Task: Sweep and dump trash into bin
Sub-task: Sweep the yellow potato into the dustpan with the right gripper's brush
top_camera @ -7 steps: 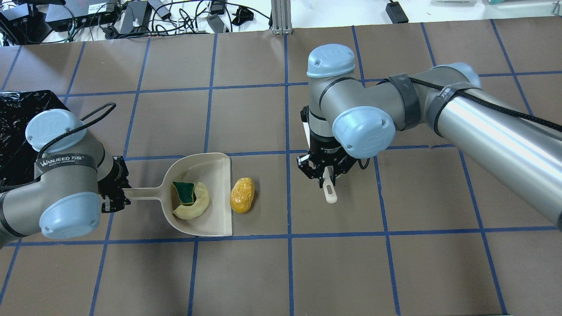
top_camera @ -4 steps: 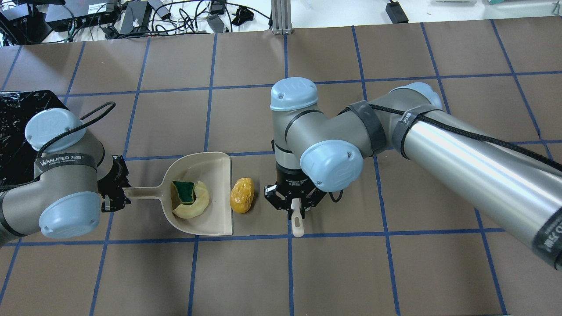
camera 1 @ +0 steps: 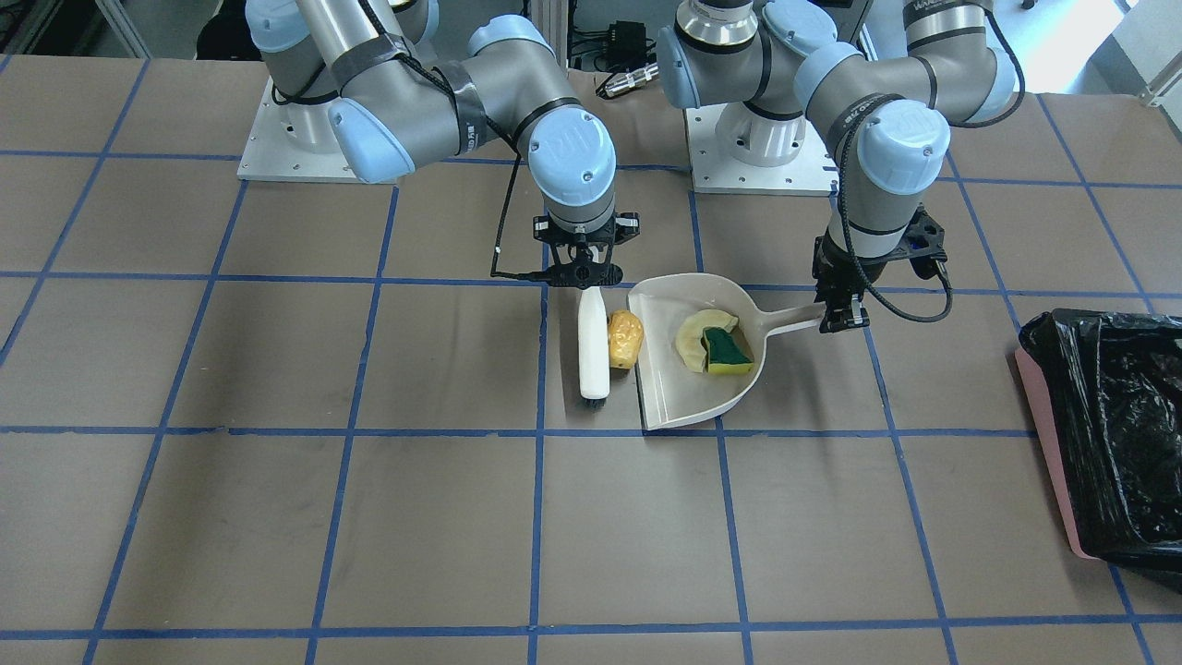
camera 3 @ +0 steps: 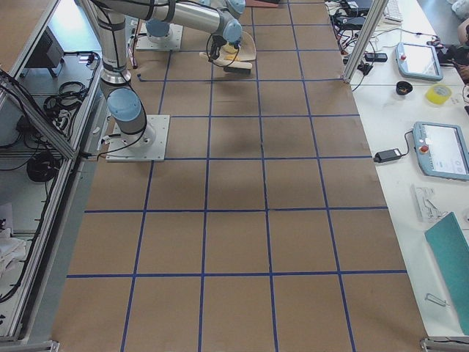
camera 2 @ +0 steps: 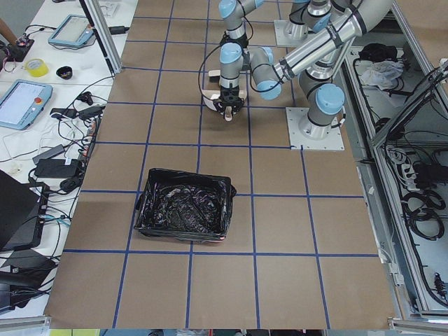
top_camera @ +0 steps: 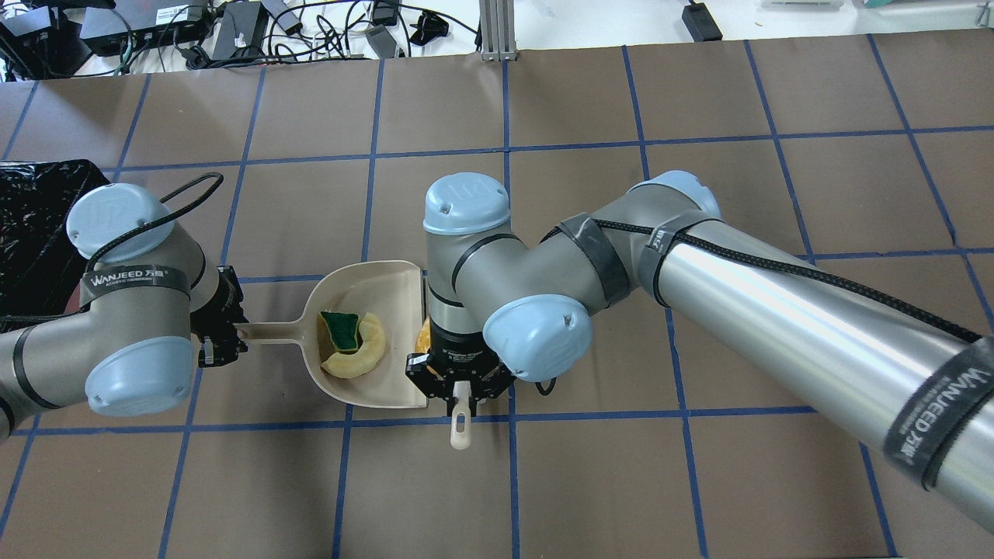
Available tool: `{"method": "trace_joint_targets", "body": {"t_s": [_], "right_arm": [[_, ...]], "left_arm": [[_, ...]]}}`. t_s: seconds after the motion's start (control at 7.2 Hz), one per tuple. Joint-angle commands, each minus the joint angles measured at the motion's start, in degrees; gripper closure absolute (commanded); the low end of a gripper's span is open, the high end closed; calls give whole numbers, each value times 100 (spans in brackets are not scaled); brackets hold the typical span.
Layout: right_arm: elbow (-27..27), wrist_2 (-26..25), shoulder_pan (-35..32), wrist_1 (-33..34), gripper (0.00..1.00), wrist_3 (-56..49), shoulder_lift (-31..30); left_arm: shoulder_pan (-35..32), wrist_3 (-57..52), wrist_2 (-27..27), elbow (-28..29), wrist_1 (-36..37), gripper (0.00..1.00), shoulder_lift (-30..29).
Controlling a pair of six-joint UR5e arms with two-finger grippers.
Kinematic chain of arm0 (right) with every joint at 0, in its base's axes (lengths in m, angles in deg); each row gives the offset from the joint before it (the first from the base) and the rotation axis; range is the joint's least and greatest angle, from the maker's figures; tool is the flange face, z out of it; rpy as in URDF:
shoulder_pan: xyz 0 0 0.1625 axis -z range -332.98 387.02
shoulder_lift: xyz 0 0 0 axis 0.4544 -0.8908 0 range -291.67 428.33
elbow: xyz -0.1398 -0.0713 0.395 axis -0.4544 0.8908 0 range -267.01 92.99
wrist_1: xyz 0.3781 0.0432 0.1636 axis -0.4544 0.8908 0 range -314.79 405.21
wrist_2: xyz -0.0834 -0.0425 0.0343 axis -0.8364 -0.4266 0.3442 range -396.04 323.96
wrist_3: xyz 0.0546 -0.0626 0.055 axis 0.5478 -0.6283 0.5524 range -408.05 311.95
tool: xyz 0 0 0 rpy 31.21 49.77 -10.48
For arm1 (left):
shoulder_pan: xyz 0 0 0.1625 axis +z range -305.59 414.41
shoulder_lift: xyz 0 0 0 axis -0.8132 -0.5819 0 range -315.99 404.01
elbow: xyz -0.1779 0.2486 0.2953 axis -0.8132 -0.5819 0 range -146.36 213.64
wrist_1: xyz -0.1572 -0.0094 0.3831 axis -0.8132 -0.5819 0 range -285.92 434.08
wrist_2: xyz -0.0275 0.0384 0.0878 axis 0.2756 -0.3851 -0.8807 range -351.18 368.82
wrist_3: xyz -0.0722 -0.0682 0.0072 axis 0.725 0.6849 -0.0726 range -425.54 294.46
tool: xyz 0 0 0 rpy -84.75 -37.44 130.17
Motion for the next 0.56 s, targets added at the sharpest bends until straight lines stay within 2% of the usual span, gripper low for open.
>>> {"method": "trace_joint_targets", "body": {"t_s": [0.0, 0.28, 0.42], "right_arm": [[234, 312, -232, 530, 84, 637, 195], [577, 209, -154, 174, 82, 552, 169], [622, -53, 12, -90, 82, 368, 99]], "left_arm": [[-217, 147, 42, 16, -2, 100, -95], [-199, 7, 260, 34, -10, 100, -192], [-199, -150, 480, 121, -45, 100, -280]]}}
